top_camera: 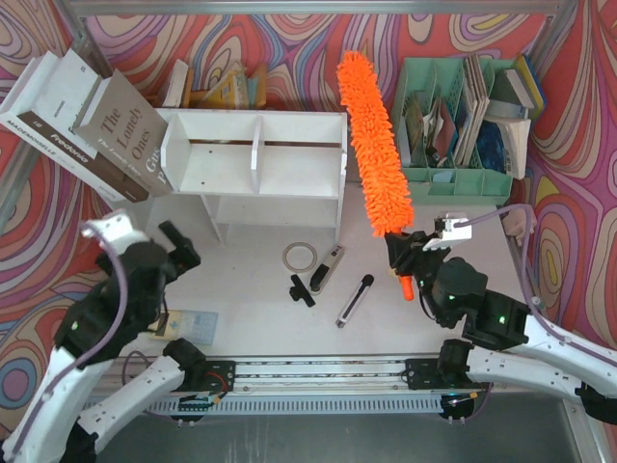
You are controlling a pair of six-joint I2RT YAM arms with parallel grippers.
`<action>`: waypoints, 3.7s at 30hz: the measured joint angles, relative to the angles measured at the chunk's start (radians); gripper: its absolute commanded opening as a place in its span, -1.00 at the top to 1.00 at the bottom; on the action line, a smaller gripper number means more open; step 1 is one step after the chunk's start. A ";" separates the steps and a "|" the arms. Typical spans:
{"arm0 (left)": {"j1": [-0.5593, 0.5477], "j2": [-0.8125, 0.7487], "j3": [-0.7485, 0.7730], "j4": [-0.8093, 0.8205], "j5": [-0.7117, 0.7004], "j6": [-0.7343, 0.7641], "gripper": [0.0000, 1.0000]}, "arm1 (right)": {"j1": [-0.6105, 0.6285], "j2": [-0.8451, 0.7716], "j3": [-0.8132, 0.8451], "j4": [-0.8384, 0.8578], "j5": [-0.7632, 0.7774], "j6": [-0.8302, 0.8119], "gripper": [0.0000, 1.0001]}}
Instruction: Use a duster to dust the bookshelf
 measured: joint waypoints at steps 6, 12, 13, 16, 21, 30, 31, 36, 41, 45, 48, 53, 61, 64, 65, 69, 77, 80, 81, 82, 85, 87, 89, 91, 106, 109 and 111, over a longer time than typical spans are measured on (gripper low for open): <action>-0.006 0.209 0.099 0.046 0.114 -0.079 -0.97 | 0.000 0.010 0.046 0.106 -0.030 -0.213 1.00; -0.130 0.312 0.200 0.091 0.090 -0.156 -0.97 | 0.000 0.000 0.063 0.180 -0.146 -0.345 1.00; -0.175 0.336 0.221 0.104 0.068 -0.161 -0.97 | 0.000 -0.002 0.063 0.190 -0.169 -0.363 1.00; -0.320 0.417 0.282 0.164 -0.028 -0.160 -0.96 | 0.000 -0.009 0.063 0.205 -0.237 -0.408 1.00; -0.486 0.515 0.280 0.380 -0.190 -0.076 -0.97 | 0.000 -0.040 0.019 0.251 -0.337 -0.460 1.00; -0.554 0.557 0.149 0.919 -0.245 0.152 -0.97 | 0.000 -0.068 -0.015 0.264 -0.417 -0.481 1.00; -0.554 0.562 0.150 0.954 -0.240 0.164 -0.97 | 0.000 -0.068 -0.015 0.264 -0.426 -0.481 1.00; -0.551 0.597 0.167 1.065 -0.200 0.200 -0.97 | 0.000 -0.068 -0.016 0.264 -0.479 -0.488 1.00; -0.496 0.604 0.167 1.085 -0.104 0.169 -0.84 | 0.000 -0.068 -0.016 0.264 -0.523 -0.491 1.00; -0.451 0.604 0.167 1.095 -0.028 0.123 -0.70 | 0.000 -0.067 -0.016 0.263 -0.552 -0.492 1.00; -0.444 0.604 0.166 1.107 0.003 0.106 -0.58 | 0.000 -0.062 -0.016 0.263 -0.581 -0.496 1.00; -0.443 0.604 0.154 1.129 0.034 0.084 -0.25 | 0.000 -0.055 -0.016 0.261 -0.605 -0.499 1.00; -0.444 0.603 0.127 1.154 0.042 0.047 0.20 | 0.000 -0.049 -0.016 0.253 -0.609 -0.499 1.00; -0.469 0.605 0.129 1.155 -0.004 0.034 0.45 | 0.000 -0.049 -0.016 0.247 -0.605 -0.498 1.00; -0.484 0.606 0.129 1.165 -0.030 0.035 0.56 | 0.000 -0.048 -0.016 0.244 -0.603 -0.498 1.00; -0.554 0.607 0.129 1.236 -0.148 0.035 0.99 | 0.006 -0.041 -0.016 0.241 -0.604 -0.497 0.95; -0.674 0.605 0.032 1.458 -0.457 0.101 1.00 | 0.012 -0.028 -0.016 0.214 -0.622 -0.513 0.38; -0.687 0.605 0.008 1.492 -0.520 0.098 1.00 | 0.013 -0.022 -0.016 0.200 -0.621 -0.519 0.19; -0.690 0.605 0.005 1.497 -0.542 0.094 1.00 | 0.013 -0.019 -0.016 0.201 -0.614 -0.519 0.03; -0.695 0.605 0.003 1.500 -0.566 0.089 1.00 | 0.012 -0.016 -0.016 0.203 -0.603 -0.517 -0.03; -0.696 0.601 -0.012 1.486 -0.638 0.084 1.00 | 0.010 -0.011 -0.016 0.223 -0.562 -0.512 -0.06; -0.697 0.592 -0.027 1.465 -0.676 0.064 1.00 | 0.010 -0.011 -0.016 0.237 -0.544 -0.514 -0.19; -0.697 0.577 -0.037 1.420 -0.708 0.027 1.00 | 0.010 -0.011 -0.016 0.250 -0.529 -0.514 -0.62; -0.697 0.551 -0.039 1.348 -0.730 -0.041 1.00 | 0.010 -0.011 -0.016 0.259 -0.518 -0.508 -0.97; -0.742 0.341 -0.113 0.721 -0.763 -0.687 1.00 | 0.010 0.016 -0.016 0.290 -0.351 -0.512 -0.97; -0.742 0.307 -0.175 0.705 -0.762 -0.724 1.00 | 0.010 0.021 -0.016 0.305 -0.293 -0.510 -0.97; -0.742 0.286 -0.214 0.705 -0.762 -0.737 1.00 | 0.010 0.025 -0.016 0.313 -0.256 -0.510 -0.97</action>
